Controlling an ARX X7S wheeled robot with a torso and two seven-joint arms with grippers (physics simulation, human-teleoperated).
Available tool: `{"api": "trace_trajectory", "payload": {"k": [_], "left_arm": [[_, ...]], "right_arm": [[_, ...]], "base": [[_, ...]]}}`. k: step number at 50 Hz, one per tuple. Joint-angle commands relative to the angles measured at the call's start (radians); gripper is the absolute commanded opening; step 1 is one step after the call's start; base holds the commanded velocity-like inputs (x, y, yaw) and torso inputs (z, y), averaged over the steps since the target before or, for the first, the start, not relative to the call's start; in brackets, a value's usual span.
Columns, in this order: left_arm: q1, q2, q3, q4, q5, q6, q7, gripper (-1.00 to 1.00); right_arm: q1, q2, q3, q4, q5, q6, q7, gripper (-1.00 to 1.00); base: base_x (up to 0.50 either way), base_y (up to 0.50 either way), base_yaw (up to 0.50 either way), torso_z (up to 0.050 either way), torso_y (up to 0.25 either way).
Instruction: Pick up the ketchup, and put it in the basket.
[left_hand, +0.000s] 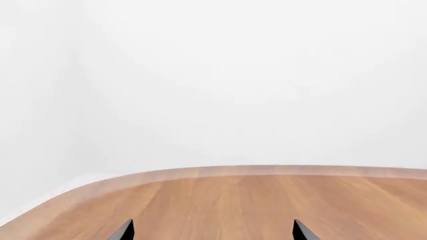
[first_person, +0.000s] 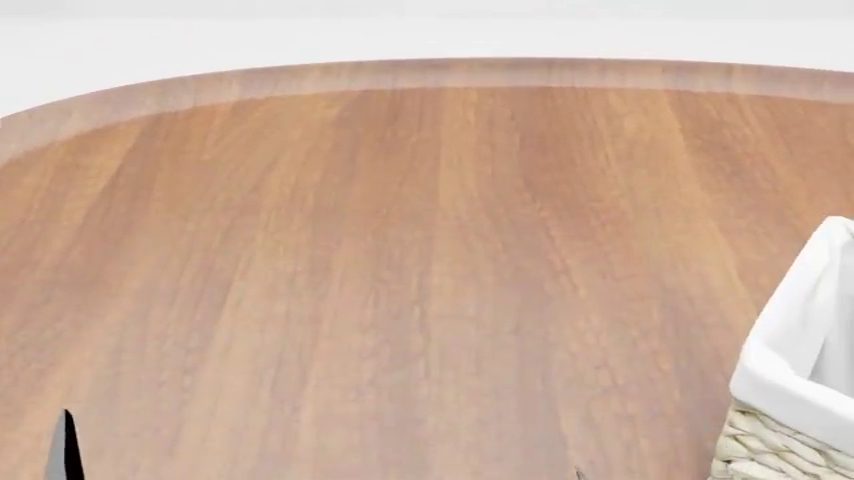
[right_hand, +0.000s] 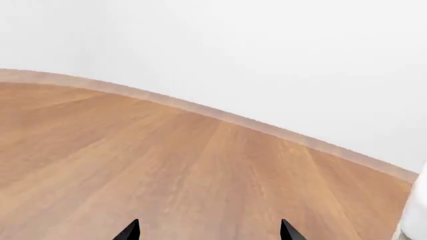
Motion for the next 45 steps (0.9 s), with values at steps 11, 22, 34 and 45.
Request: {"api": "trace_trajectory", "payload": {"k": [11,22,34,45], "left_arm": [[0.063,-0.021,-0.066,0.089,-0.034,0.016,-0.036,1.00],[0.051,-0.028,-0.080,0.091,-0.050,0.012,-0.044,1.00],[0.052,-0.033,-0.083,0.099,-0.055,0.010,-0.052,1.00],[0.063,-0.038,-0.080,0.115,-0.062,0.011,-0.054,1.00]], "right_arm": [[-0.070,0.140,-0.119,-0.011,0.107,-0.083,-0.254,1.00],[-0.038,0.135,-0.179,-0.017,0.102,-0.084,-0.314,1.00],[0.013,0.123,-0.204,-0.020,0.128,-0.037,-0.353,1.00],[0.058,0.117,-0.243,-0.064,0.129,0.029,-0.385,1.00]], "base": [[0.00,0.00,0.00,0.000,0.000],[0.00,0.00,0.00,0.000,0.000],[0.00,0.00,0.00,0.000,0.000],[0.00,0.00,0.00,0.000,0.000]]}}
